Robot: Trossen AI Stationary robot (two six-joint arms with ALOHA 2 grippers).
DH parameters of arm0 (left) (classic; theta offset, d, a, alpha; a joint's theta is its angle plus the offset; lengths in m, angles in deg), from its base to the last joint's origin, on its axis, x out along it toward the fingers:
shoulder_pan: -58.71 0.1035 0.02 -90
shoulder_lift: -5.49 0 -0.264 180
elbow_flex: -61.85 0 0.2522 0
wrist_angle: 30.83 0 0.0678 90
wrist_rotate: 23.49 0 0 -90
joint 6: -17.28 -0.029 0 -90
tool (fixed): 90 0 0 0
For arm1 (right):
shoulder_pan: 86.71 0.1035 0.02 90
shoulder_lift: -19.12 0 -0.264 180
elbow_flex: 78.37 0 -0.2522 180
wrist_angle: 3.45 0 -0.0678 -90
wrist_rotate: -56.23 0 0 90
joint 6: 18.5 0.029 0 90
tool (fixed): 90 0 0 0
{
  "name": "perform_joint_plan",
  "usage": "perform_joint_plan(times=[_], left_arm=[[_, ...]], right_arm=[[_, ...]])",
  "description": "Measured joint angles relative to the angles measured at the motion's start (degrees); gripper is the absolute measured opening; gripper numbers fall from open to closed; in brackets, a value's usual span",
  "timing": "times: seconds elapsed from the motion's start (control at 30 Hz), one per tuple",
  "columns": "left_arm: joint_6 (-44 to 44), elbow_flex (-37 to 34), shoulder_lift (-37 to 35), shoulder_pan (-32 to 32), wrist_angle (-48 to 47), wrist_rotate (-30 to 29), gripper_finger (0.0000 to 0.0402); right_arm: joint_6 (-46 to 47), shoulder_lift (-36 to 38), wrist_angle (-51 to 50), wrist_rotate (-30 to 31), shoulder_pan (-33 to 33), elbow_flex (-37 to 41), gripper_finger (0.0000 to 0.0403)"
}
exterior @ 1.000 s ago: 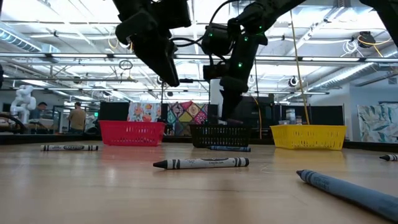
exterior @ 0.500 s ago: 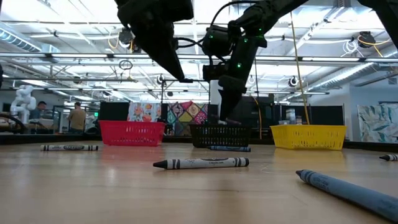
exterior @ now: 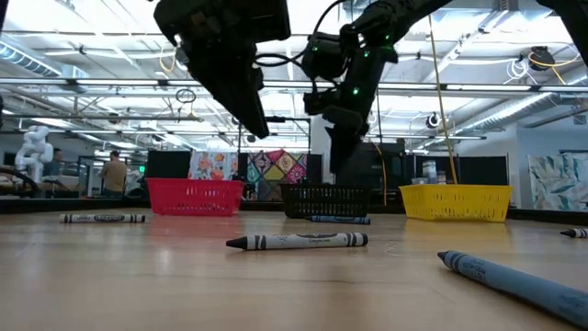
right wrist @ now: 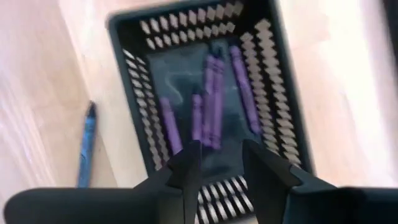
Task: Sort crayons
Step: Put the black crayon into the yellow bin
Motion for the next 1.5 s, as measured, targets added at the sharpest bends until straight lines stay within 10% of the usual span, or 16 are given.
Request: perform_joint_plan(times=[1.5], left_arm=[[20.0, 0.9, 19.2, -11.8, 19.3, -3.8, 0.0095]], right_arm=[[22.2, 14.2, -10.6, 6.7, 2.8, 0.0, 0.0107]])
